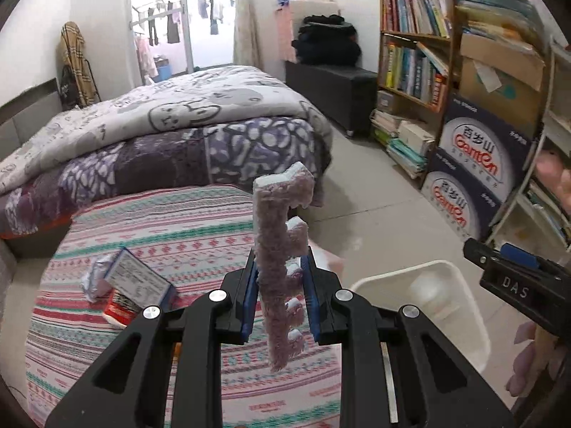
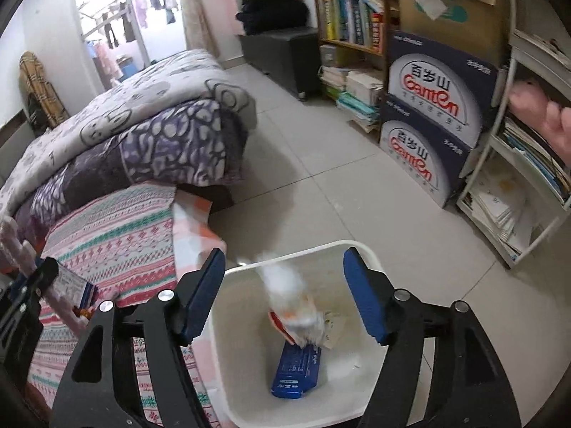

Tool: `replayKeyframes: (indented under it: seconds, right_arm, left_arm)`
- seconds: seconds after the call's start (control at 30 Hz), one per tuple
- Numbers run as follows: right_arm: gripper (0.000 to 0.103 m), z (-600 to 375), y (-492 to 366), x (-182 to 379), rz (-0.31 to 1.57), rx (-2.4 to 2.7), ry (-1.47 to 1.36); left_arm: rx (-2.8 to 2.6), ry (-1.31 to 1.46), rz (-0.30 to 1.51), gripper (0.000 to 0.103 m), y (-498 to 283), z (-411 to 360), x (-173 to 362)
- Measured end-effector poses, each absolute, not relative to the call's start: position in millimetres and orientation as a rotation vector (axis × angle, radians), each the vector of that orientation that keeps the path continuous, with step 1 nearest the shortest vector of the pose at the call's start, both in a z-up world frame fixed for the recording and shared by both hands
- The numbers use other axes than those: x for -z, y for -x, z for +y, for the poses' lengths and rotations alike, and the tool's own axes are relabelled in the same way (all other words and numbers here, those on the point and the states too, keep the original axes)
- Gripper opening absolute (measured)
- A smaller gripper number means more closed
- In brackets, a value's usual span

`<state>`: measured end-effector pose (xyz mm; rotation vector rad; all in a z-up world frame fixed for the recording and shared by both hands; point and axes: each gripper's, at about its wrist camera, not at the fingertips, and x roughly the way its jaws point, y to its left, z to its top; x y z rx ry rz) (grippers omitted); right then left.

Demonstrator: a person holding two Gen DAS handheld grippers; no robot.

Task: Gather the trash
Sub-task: 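Carry the tissue bundle to the bin and release it with the right tool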

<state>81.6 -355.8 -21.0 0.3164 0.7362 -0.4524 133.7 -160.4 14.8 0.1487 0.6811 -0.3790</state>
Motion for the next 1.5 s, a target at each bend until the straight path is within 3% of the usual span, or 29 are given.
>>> replayKeyframes:
  seconds: [0.23,0.77,0.8,0.87,1.03,1.5]
  right_arm:
    - [0.078,-373.6,-67.2,13.7,0.696,0.513,-0.334]
    - [0.086,-409.5,-48.4,9.9,0.661,0.579,-0.429]
    - [0.086,-410.4,-48.0,9.6,0.659,0.582,-0.431]
    - [0.087,-411.9,-47.1,9.3,0.657,0.587,-0.436]
    - [0.090,-413.2,-45.1,8.4,0.648,0.595,-0.450]
    - [0.094,-394.6,-60.1,9.4,0.675,0.559,-0.442]
  left_arm:
    - [0.453,-0.164,0.710,0.023,-119.9,-186.7,-7.6]
    - [0.632,-0.134,0.820,0.024,-100.3,-228.9,8.5]
    - [0.645,-0.129,0.831,0.026,-100.5,-230.6,10.0]
    - [0.666,-0.107,0.852,0.052,-102.2,-232.2,11.7]
    - [0.672,-0.070,0.876,0.063,-105.9,-229.4,13.1]
    - [0.602,-0.088,0.892,0.070,-114.9,-212.1,20.1]
